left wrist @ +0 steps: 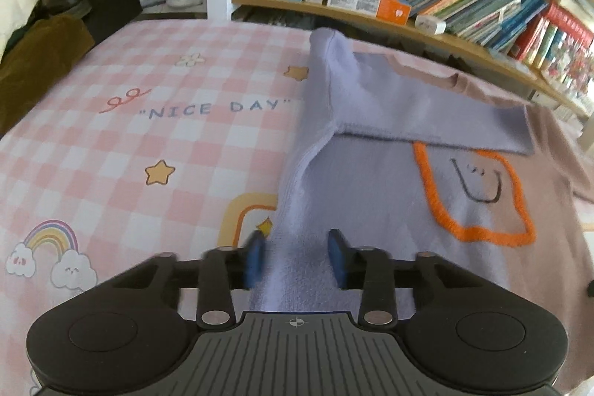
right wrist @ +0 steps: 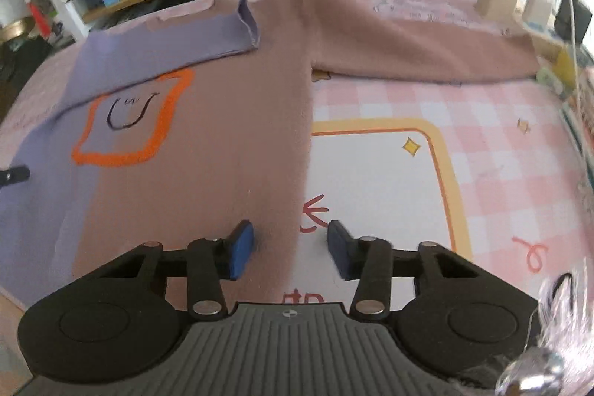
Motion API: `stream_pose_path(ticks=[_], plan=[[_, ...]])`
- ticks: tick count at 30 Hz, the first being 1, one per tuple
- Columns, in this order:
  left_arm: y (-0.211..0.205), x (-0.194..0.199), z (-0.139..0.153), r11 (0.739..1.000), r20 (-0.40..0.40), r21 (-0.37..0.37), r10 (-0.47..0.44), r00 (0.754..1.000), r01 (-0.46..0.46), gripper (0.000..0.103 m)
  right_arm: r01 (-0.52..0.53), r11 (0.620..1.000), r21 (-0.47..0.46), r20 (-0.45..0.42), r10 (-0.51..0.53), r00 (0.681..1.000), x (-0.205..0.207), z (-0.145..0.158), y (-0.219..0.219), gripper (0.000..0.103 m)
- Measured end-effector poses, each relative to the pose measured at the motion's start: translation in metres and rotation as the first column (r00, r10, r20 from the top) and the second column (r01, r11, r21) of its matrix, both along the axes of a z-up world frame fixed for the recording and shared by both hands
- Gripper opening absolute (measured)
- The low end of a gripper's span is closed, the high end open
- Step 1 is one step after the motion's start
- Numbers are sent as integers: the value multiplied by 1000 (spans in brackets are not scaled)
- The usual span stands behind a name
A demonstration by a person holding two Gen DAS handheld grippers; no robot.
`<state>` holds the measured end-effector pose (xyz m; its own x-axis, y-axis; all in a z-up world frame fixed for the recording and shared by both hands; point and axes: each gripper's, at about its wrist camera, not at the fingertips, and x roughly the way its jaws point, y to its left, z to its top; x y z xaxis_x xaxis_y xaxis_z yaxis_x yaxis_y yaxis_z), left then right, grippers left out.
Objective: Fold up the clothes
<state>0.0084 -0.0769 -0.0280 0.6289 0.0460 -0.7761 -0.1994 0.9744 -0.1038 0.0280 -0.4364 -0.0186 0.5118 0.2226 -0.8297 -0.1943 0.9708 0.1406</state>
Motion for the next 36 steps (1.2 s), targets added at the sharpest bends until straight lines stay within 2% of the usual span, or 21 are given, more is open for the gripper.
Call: stream_pose_path(ticks=[1,2,4,9,11,20,25,36], plan=[[0,1,-2,1000,-8,14,2,1000,-2,9,-16,1000,-6,8,16,1000,-2,0,2,20],[0,1,-2,1000,-2,19,1,1000,-1,5,-33,999,-7,14,33,999,-4,0,5,14],[5,-1,-1,1000,-2,22,1,1000,-1,5,-65,998,-16,29,65,997,-7,-1,13,10],[18,-6,-2,999,-4,34,28,1000,-28,5,-170,985,-9,50,170,984,-13,-1,43,9],[21,-5,-2,999,-8,32,31,999,-30,5,-208,977,-35,81,210,974,-15,-2,58,9],[4,8,-7,999,6,47,-25,1000,25,5,-8,997,-81,107,17,994,-9,-4,20,8],[5,9,-9,999,18,36,-36,999,35,5,-4,996,-90,103,13,995,-18,-4,21,8],[10,11,-10,999,17,50,-2,1000,1,5,-53,998,-33,100,56,993,-10,-6,33,8]])
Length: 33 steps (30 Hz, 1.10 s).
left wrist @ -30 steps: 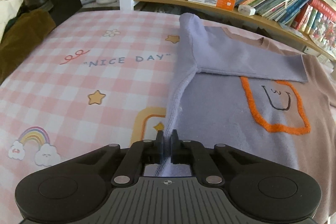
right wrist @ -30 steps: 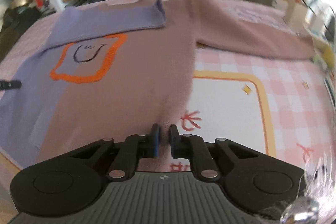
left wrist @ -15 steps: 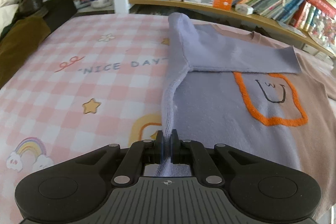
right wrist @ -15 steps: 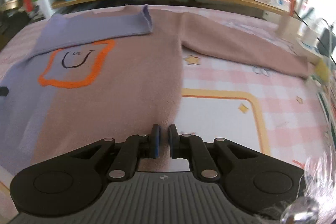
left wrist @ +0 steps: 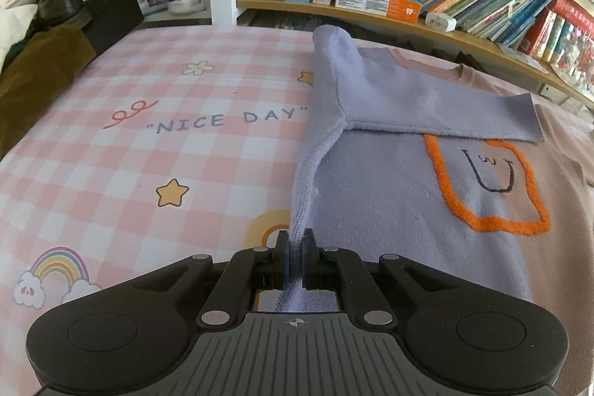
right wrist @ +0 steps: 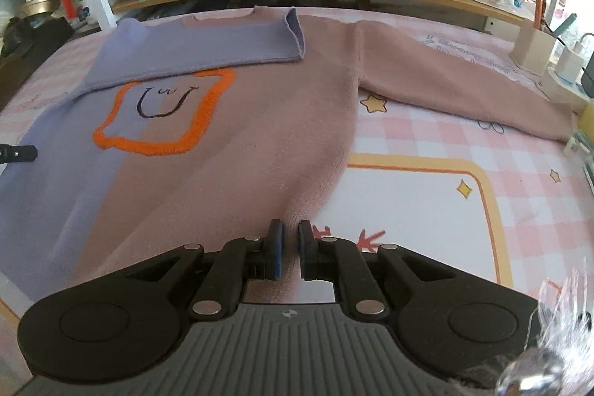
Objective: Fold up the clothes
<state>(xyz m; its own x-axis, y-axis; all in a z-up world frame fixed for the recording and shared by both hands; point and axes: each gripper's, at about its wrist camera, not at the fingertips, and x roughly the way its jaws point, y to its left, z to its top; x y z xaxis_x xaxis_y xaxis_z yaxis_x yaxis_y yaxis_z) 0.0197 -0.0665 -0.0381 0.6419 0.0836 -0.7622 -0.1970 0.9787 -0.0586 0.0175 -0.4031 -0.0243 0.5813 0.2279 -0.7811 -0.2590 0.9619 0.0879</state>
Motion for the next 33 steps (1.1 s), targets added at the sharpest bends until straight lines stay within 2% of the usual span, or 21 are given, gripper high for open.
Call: stream_pose_path(ticks=[17,26,33], plan=[[-13,-7,0,1000,-4,3,-7,1000,8,5,56,998,-15,35,-55,998,10,-4,-23,8],[-1,4,-1,999,2,25,30,1000,-30,5,-3,1000,-12,26,3,1000,-2,-4,-12,8],[-3,4,-2,999,1,38,15,1000,-15,6,3,1000,1,18,-3,1000,1,-4,-14,8]])
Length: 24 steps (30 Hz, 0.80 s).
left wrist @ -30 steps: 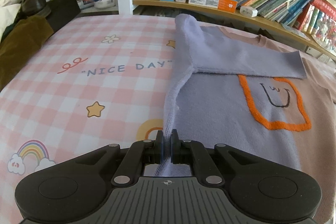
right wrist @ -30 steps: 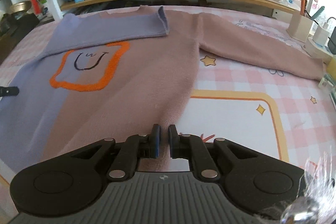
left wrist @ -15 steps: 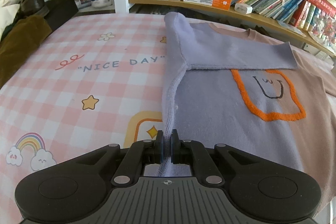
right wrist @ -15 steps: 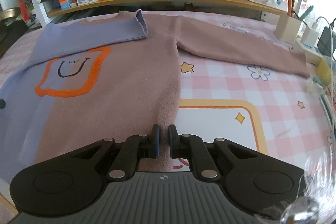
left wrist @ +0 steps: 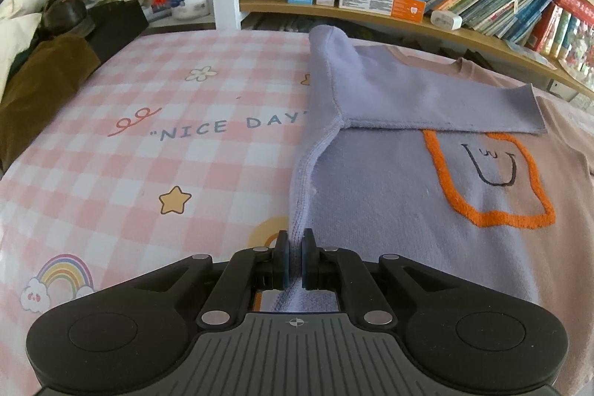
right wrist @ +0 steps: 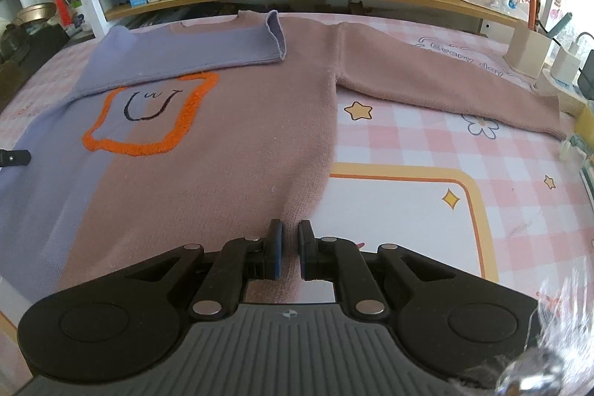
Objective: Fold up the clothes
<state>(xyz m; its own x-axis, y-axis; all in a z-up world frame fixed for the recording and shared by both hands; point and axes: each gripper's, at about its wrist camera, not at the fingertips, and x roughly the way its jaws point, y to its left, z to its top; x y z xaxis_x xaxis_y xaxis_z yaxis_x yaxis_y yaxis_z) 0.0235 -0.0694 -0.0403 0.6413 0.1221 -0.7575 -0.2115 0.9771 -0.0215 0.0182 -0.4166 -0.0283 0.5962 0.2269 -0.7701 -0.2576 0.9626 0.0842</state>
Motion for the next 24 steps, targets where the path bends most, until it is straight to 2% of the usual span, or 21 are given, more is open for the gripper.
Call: stream_pose_path(ticks=[2,5,9,10,13,16,20,24], plan=[[1,0,1,1000,-6,0,2,1000,-2,11,1,1000,2,-1,-1,1000,0,0,0,8],[2,-4,10,1000,-3,21,11,1000,-11,13,3,1000,5,-5,-3,1000,0,0,-2,10],[-13,-11,34,990,66,139,-17,998,7,19,10,1000,1,-3,-10,1000,-1,0,-3,18],[-22,-9,38,988,75,150,-44,996,33,21,9,1000,-5,-1,-9,1000,-1,1,-3,26],[-48,-1,49,977,100,182,-129,987,109,28,0,1000,-17,5,1,1000,-2,2,-3,37],[-84,12,50,961,103,183,-230,968,209,34,-15,1000,-16,12,16,1000,-5,6,-4,38],[-134,35,44,927,78,188,-342,936,324,34,-22,1000,-3,14,22,1000,-12,9,-7,40],[-167,58,38,895,64,212,-414,908,393,34,-10,1000,17,4,10,1000,-18,8,-14,41]])
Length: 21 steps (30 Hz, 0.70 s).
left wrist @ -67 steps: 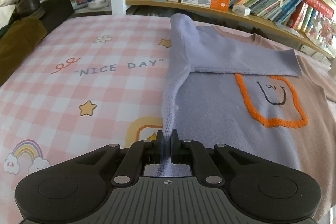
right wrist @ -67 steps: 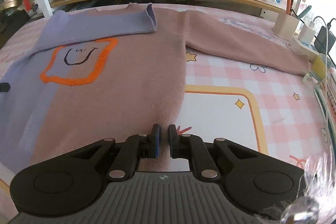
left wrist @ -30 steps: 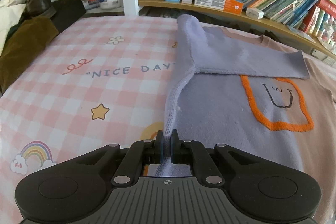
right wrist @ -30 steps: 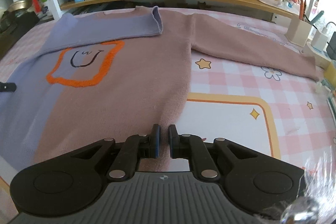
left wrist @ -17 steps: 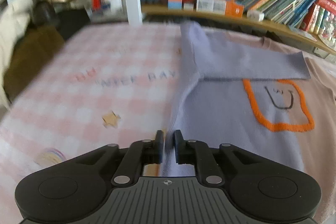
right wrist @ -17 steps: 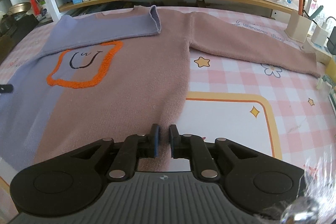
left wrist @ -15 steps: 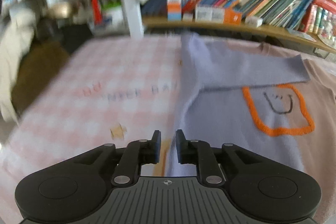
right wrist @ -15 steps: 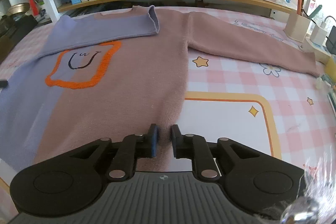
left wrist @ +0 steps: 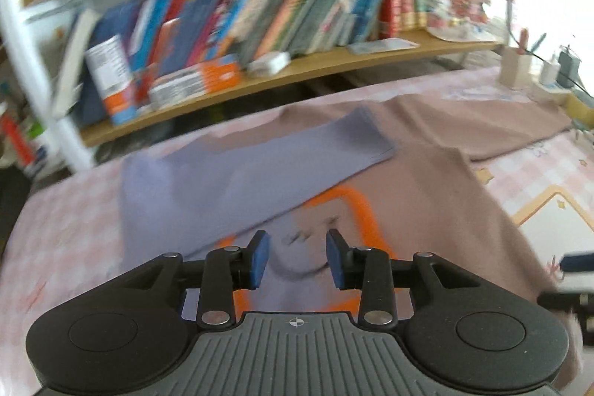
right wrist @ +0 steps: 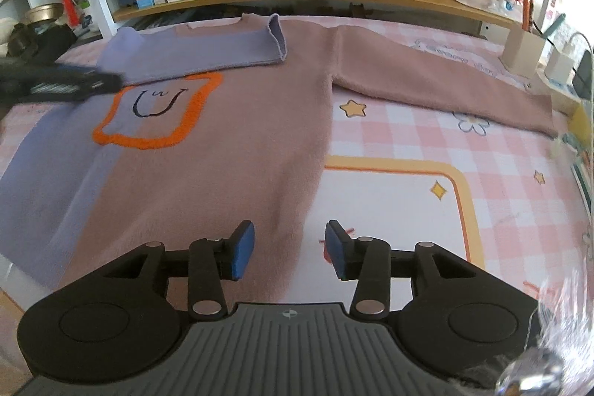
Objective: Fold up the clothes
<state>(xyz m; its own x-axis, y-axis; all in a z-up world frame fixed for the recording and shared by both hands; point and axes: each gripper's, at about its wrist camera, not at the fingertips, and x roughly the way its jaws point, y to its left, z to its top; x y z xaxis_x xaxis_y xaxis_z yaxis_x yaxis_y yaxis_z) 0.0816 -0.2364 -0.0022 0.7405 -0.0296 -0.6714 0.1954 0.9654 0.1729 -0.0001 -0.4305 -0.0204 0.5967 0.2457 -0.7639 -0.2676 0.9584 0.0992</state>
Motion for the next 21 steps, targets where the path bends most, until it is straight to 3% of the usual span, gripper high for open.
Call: stream_pose_path(ticks=[8,15,21], plan=[[-48,53,-18,995,14,74,-70,997,68,34,56,997,47,-9,-55,998,-5,-4,-14,44],[-81,83,-35,987,51,94,-138,989,133,34,70,995,75,-29,-67,997,-5,-7,-24,49],[-99,108,-53,986,0,105,-133,991,132,34,70,994,86,-37,-67,997,-2,-7,-27,50]])
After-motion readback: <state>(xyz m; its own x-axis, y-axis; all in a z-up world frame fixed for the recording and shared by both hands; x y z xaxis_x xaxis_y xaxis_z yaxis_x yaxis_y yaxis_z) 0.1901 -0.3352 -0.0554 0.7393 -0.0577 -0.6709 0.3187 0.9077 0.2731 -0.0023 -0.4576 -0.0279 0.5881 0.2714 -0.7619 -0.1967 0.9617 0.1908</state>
